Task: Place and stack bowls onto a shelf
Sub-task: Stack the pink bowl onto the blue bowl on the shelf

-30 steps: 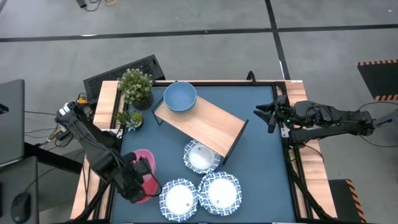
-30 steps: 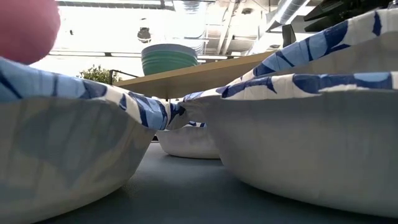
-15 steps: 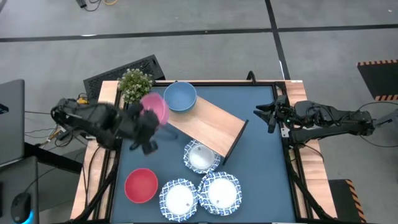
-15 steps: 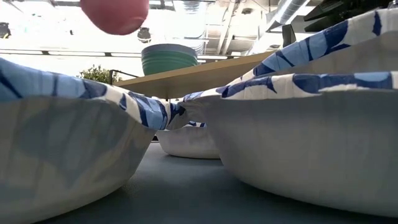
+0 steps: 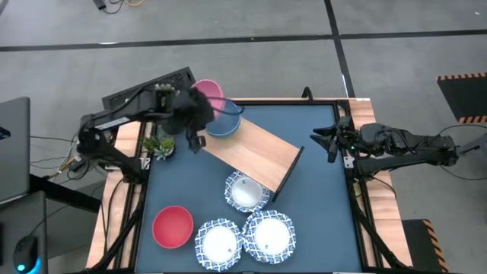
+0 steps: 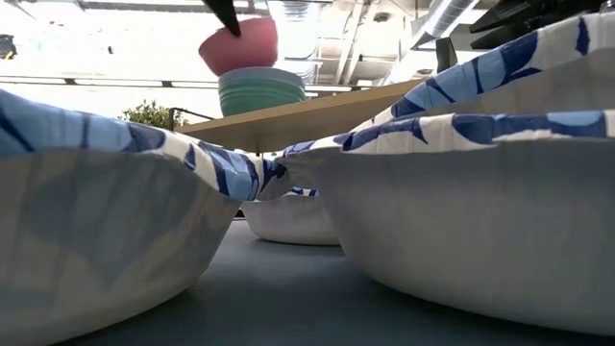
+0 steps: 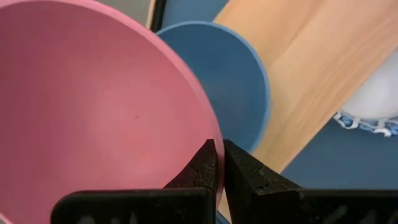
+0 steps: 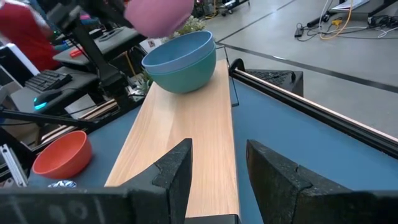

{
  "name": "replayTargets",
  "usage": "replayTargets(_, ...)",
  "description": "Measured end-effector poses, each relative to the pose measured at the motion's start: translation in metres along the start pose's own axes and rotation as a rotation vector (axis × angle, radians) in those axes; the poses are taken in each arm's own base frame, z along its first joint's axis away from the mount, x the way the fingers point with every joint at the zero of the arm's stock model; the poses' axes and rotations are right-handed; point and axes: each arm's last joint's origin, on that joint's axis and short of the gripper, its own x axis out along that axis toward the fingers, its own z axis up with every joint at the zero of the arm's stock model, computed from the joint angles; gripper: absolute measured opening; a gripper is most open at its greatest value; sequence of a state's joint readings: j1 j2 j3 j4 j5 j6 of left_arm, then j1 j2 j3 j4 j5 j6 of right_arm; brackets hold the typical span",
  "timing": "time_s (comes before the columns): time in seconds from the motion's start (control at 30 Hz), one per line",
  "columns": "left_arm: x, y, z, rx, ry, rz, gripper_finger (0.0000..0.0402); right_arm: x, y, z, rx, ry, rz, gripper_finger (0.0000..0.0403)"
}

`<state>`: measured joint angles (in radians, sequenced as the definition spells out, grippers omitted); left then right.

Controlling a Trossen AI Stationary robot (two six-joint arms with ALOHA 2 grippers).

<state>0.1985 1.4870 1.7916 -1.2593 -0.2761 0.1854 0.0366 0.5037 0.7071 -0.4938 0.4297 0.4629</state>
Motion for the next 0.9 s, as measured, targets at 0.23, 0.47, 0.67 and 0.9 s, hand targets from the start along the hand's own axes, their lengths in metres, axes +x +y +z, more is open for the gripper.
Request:
replayTargets(0.23,0.025,-0.001,0.007,0.094,0.048,-0.078,0.0,0.0,0.0,0.0,0.0,0.0,0.0,0.0177)
replayTargets(0.47,0.027,-0.005,0.008,0.124,0.039,-0.143,0.0,0.0,0.0,0.0,0.0,0.0,-0.002,0.0177)
replayTargets(0.67,0.03,-0.005,0.008,0.165,0.043,-0.145,0.0,0.0,0.0,0.0,0.0,-0.007,-0.016,0.0177)
replayTargets(0.9,0.04,-0.008,0.01,0.201,0.076,-0.167,0.0019,0.0,0.0,0.0,0.0,-0.007,-0.016,0.0177)
